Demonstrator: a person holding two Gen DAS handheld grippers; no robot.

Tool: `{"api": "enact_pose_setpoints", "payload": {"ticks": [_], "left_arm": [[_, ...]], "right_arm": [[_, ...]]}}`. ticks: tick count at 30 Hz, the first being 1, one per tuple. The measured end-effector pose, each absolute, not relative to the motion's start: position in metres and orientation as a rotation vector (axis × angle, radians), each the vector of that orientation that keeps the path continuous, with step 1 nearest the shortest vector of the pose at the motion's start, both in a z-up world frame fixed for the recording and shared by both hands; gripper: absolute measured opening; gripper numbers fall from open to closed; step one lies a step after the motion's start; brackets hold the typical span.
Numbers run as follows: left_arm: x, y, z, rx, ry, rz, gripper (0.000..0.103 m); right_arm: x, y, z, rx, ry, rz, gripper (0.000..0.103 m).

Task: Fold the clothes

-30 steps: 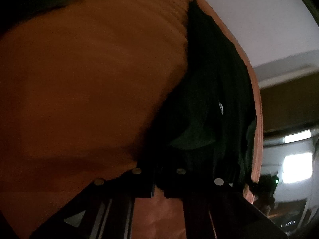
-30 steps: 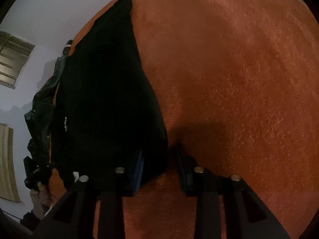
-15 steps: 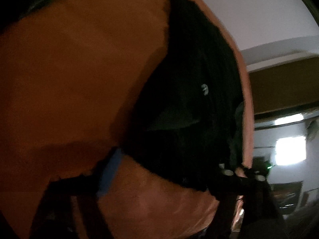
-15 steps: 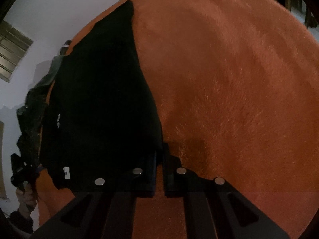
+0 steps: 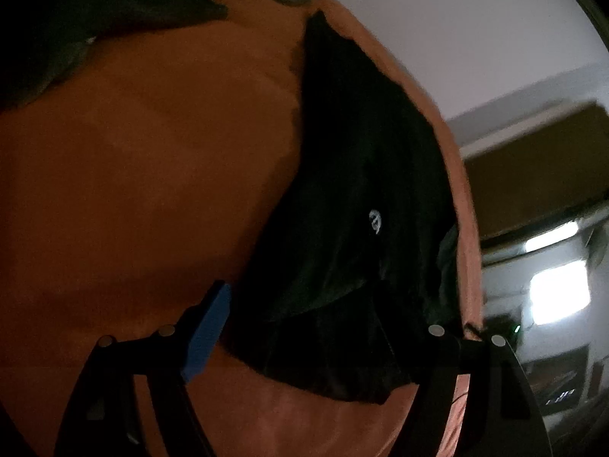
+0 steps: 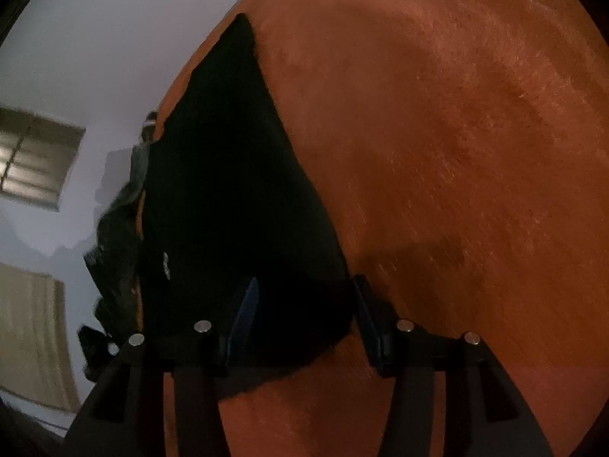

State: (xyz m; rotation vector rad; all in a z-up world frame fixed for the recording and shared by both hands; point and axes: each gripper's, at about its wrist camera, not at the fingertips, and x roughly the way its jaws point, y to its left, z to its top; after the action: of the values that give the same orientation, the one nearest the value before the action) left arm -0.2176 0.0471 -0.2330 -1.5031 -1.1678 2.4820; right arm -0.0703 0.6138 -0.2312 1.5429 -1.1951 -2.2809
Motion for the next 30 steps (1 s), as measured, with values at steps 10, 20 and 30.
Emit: {"api": "enact_pose_setpoints", "payload": {"ticks": [10, 20, 30], "left_arm": [[-0.21, 0.05, -0.254, -1.608, -1.253, 2.432, 0.005], [-0.205, 0.051, -0.243, -1.68, -1.215, 2.453, 0.005], [-0.191, 0.048, -0.244, -1.827, -1.152, 2.473, 0.003]], "right_arm": [[-0.075, 0.606, -0.232, 1.63, -1.047, -2.369, 0.008], [-0.076, 0.595, -0.225, 1.652, -0.967, -2.434, 0.007], [-0.064, 0.605, -0.212, 1.664, -0.93, -2.486, 0.006]]}}
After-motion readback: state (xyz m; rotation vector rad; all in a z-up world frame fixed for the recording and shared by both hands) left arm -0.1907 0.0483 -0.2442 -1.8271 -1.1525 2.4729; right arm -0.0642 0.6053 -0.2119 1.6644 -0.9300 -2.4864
